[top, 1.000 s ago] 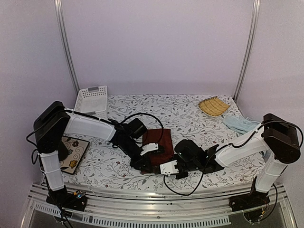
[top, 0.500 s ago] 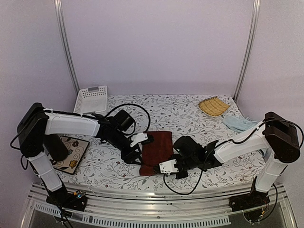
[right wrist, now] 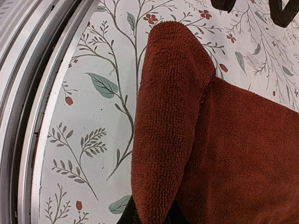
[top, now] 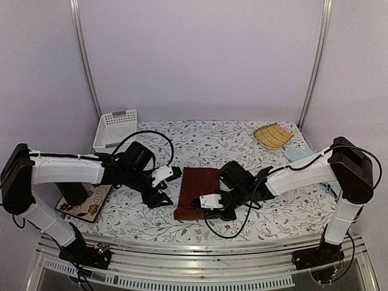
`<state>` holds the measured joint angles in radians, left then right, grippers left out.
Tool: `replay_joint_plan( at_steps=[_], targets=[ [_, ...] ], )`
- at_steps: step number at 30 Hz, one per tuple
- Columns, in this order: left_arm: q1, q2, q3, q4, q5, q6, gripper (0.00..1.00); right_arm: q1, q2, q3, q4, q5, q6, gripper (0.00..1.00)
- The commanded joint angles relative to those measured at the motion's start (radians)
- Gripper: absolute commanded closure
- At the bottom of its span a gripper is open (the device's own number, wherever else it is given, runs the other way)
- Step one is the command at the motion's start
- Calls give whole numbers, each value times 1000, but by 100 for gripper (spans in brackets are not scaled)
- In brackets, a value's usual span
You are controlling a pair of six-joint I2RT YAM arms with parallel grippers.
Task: Roll the towels
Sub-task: Roll the towel at the center of the board.
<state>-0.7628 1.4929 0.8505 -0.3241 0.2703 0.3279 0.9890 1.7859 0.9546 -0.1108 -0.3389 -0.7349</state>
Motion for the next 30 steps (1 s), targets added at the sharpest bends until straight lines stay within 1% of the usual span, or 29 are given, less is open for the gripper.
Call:
replay_joint_plan(
  at_steps=[1,5,10,13,16,23,30],
  targets=[
    [-31,-50,-42,73,-83,22,28,-20,49,43,-84,-93,39,89],
    [-64,-83,-90,124,-159,53,28,-42,91,82,-127,-137,76,90],
    [-120,-122,-162,228,-233,81,27,-76,112,111,-153,-200,122,90],
    [-160,-129,-197,272,-281,98,26,-112,113,117,-156,-234,145,90],
    [-202,-140,-242,334,-319,126,26,-134,121,142,-170,-261,166,87],
    [-280,-132,-324,497,-431,211,25,-150,194,206,-211,-289,210,85],
    [-339,-122,-371,631,-516,296,25,-171,236,217,-231,-319,239,85]
  ],
)
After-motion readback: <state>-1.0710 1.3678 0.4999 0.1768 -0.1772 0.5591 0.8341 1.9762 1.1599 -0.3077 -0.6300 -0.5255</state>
